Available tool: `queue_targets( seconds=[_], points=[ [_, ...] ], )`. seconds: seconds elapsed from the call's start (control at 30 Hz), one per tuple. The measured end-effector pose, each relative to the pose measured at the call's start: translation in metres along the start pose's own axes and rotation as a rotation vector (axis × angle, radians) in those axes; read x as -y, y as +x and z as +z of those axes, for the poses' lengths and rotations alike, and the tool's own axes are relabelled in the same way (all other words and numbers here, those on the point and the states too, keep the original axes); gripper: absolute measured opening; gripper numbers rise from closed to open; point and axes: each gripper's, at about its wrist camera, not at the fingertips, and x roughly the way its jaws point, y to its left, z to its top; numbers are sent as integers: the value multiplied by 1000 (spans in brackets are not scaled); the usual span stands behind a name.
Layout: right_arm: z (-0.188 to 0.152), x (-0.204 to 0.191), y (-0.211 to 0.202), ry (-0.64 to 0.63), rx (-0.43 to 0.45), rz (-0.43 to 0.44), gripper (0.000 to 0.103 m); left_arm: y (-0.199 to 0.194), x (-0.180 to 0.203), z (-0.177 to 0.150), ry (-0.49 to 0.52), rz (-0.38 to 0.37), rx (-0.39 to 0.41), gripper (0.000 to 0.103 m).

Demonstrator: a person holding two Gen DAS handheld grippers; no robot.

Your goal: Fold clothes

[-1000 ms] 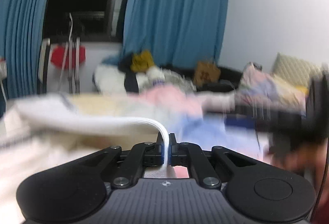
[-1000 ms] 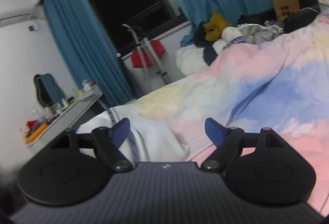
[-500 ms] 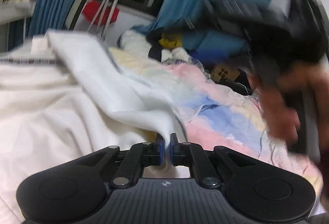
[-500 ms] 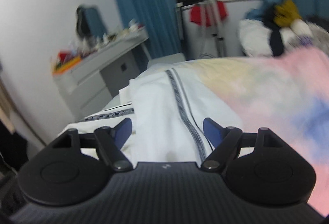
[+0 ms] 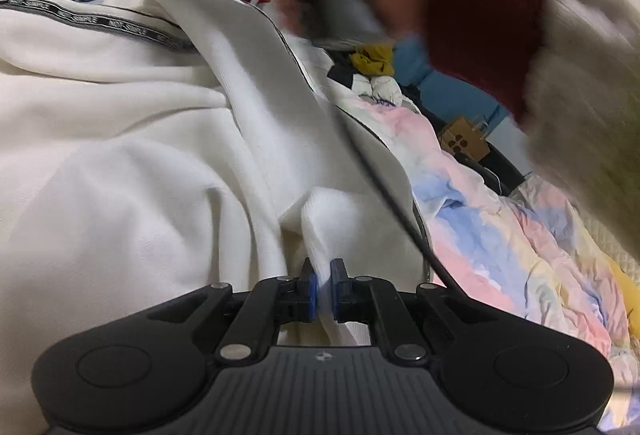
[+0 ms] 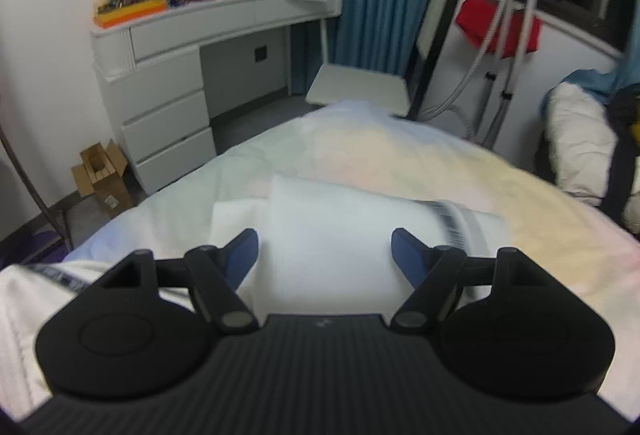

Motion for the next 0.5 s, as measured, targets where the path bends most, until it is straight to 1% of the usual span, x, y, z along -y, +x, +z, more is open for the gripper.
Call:
queue_targets(
  seconds=[0.07,0.13,0.17,0.2,0.27,0.3,0.37,0.47,0.5],
  points=[
    [0,-14,22,-53,-29,6,72,2,-2,1,17,-10,11,8],
    [-4,-24,35,-117,-58,-67,63,6,-7,1,30,-20,20,8],
    [-6,-24,36,-124,-60,-100,48,7,-10,1,27,-24,21,8],
    [-9,-24,37,-129,-61,-132,30,8,-13,2,24,-27,22,8],
    [-10,-10,23,-41,-34,-143,11,10,-17,4,16,-35,25,8],
    [-10,-1,14,9,-16,-143,9,10,-20,6,11,-43,28,8],
    [-10,16,-17,82,48,-168,8,8,-20,9,19,-64,37,7],
    [-15,45,-72,189,131,-222,7,4,-14,11,70,-106,57,7],
    [-22,56,-93,229,164,-249,7,2,-11,12,90,-120,65,7]
  ],
)
